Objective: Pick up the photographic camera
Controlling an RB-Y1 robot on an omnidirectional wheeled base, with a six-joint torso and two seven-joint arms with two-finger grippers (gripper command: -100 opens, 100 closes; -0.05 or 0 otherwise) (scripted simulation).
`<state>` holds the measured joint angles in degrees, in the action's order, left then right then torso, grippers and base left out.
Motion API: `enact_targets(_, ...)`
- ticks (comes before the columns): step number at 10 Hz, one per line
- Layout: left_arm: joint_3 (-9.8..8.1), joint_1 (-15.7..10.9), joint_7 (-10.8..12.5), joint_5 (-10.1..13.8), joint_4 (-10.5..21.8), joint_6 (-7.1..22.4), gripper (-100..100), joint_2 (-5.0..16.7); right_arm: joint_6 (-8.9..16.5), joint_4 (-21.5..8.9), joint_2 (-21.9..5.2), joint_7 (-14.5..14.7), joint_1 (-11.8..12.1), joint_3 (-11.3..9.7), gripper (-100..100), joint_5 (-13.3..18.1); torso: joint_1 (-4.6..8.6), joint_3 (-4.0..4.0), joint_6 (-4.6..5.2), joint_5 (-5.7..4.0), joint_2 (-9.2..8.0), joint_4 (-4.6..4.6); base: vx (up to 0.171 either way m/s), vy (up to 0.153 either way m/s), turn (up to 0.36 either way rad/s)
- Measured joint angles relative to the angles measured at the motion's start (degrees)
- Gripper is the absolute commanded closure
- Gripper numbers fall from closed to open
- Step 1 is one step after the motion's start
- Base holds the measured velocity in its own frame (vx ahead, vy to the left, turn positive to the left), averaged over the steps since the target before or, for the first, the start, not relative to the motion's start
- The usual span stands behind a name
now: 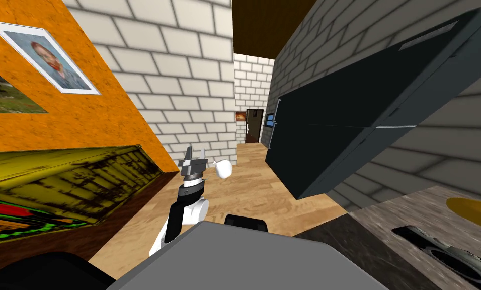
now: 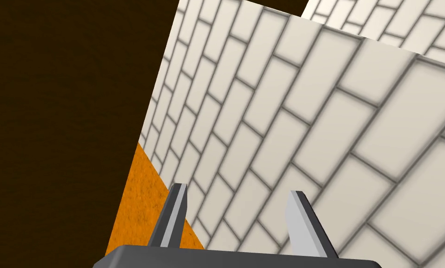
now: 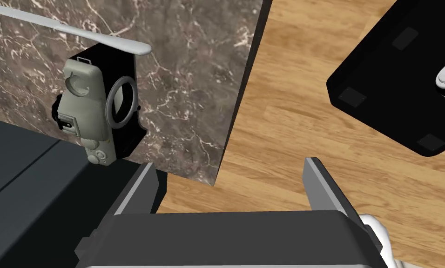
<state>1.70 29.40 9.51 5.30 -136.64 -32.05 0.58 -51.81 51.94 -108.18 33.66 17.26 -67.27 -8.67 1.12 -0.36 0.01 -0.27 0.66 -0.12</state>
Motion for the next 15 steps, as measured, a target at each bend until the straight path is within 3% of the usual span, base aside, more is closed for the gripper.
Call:
enact_targets(2, 0.01, 0.0, 0.0, 0.0, 0.0, 0.0, 0, 0.0, 0.4, -2.0, 0.9, -0.3, -1.2, -0.7, -100, 2.1, -0.56, 0.14, 0.12, 0.05, -0.24, 0.07, 0.066, -0.101, 0.123)
enact_targets(3, 0.01, 0.0, 0.0, 0.0, 0.0, 0.0, 0, 0.0, 0.9, -1.7, 0.3, -0.4, -0.9, -2.2, -100, 2.4, -0.41, 0.04, -0.01, 0.08, -0.04, 0.02, 0.101, -0.201, 0.279)
enact_targets(5, 0.0, 0.0, 0.0, 0.0, 0.0, 0.0, 0, 0.0, -0.2, -3.9, 0.8, -0.7, -1.0, -3.6, -100, 3.4, -0.22, 0.06, 0.07, -0.01, -0.1, 0.03, 0.059, -0.214, 0.183)
enact_targets(6, 0.0, 0.0, 0.0, 0.0, 0.0, 0.0, 0, 0.0, -1.2, -5.8, 2.3, -1.5, -1.5, -4.1, -100, 5.2, -0.04, 0.06, 0.05, -0.05, -0.09, 0.03, 0.04, -0.156, 0.09)
enact_targets(8, 0.01, 0.0, 0.0, 0.0, 0.0, 0.0, 0, 0.0, 0.0, -3.3, 1.7, -0.6, -0.6, -4.9, -100, 3.7, -0.73, 0.17, 0.12, 0.09, -0.28, 0.08, 0.022, -0.075, 0.098)
enact_targets(9, 0.01, 0.0, 0.0, 0.0, 0.0, 0.0, 0, 0.0, 0.1, -3.3, 4.3, -0.1, -0.4, -5.6, -100, 4.1, -0.52, 0.13, 0.05, 0.04, -0.21, 0.06, 0.054, -0.178, 0.13)
enact_targets(11, 0.0, 0.0, 0.0, 0.0, 0.0, 0.0, 0, 0.0, 0.2, -1.4, 5.3, 0.0, -0.4, -6.1, -100, 4.4, -0.45, 0.12, 0.11, 0.02, -0.2, 0.06, 0.02, -0.09, 0.032)
enact_targets(12, 0.01, 0.0, 0.0, 0.0, 0.0, 0.0, 0, 0.0, 0.2, -1.3, 5.4, 0.0, -0.4, -6.1, 0, 4.5, -0.73, 0.16, 0.12, 0.1, -0.27, 0.07, 0.003, -0.011, 0.001)
enact_targets(13, 0.01, 0.0, 0.0, 0.0, 0.0, 0.0, 0, 0.0, 0.2, -1.3, 5.4, 0.0, -0.4, -6.1, -100, 4.5, -0.92, 0.18, 0.12, 0.16, -0.31, 0.08, -0.153, -0.016, 0.372)
enact_targets(15, 0.02, 0.0, 0.0, 0.0, 0.0, 0.0, 0, 0.0, -0.9, -4.2, 8.1, -1.5, 2.9, -3.5, -100, 3.8, -0.93, 0.5, 0.06, 0.18, -0.85, 0.21, -0.188, -0.043, 0.47)
